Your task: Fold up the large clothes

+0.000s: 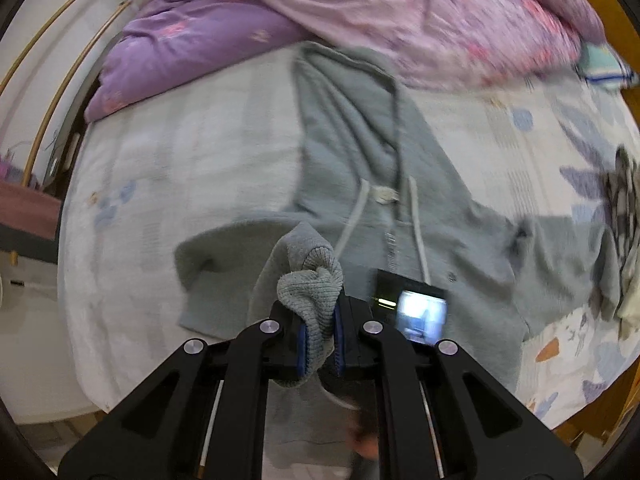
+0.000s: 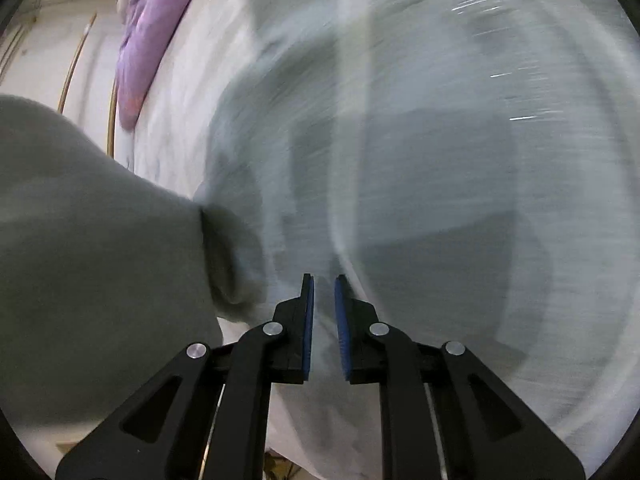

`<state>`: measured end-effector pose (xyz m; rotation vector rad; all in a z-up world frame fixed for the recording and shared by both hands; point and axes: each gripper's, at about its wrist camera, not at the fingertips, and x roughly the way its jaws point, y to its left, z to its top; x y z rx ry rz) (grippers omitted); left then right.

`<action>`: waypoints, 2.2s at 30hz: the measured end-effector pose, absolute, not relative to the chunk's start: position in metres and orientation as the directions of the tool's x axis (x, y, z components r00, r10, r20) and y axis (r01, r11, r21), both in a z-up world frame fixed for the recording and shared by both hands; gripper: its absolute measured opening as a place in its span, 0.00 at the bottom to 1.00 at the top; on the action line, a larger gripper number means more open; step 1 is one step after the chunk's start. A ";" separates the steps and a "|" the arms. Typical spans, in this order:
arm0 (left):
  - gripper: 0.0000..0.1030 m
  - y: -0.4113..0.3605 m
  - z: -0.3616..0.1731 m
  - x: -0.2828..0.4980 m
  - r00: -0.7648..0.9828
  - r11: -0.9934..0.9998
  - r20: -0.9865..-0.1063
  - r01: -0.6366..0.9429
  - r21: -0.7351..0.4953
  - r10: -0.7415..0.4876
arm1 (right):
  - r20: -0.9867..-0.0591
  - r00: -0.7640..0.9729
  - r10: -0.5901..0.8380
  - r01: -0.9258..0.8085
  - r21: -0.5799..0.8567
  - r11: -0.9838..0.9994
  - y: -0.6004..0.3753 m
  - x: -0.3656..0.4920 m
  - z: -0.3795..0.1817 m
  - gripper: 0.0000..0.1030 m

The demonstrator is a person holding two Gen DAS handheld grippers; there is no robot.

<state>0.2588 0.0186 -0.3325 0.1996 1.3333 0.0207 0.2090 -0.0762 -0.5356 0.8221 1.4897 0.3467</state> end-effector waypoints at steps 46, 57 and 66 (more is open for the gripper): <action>0.06 0.246 -0.528 0.231 -0.131 0.888 -0.991 -0.458 0.040 -0.023 | -0.942 0.111 0.318 0.272 0.336 0.902 -0.172 0.228 -0.470 0.13; 0.31 0.188 -0.529 0.206 -0.260 0.980 -0.961 -0.146 0.135 0.094 | -0.976 -0.106 0.191 0.151 0.174 0.973 -0.196 0.211 -0.495 0.23; 0.13 0.199 -0.466 0.225 -0.015 0.995 -0.995 -0.028 0.096 0.096 | -0.945 0.159 0.285 0.042 0.295 0.955 -0.179 0.206 -0.426 0.24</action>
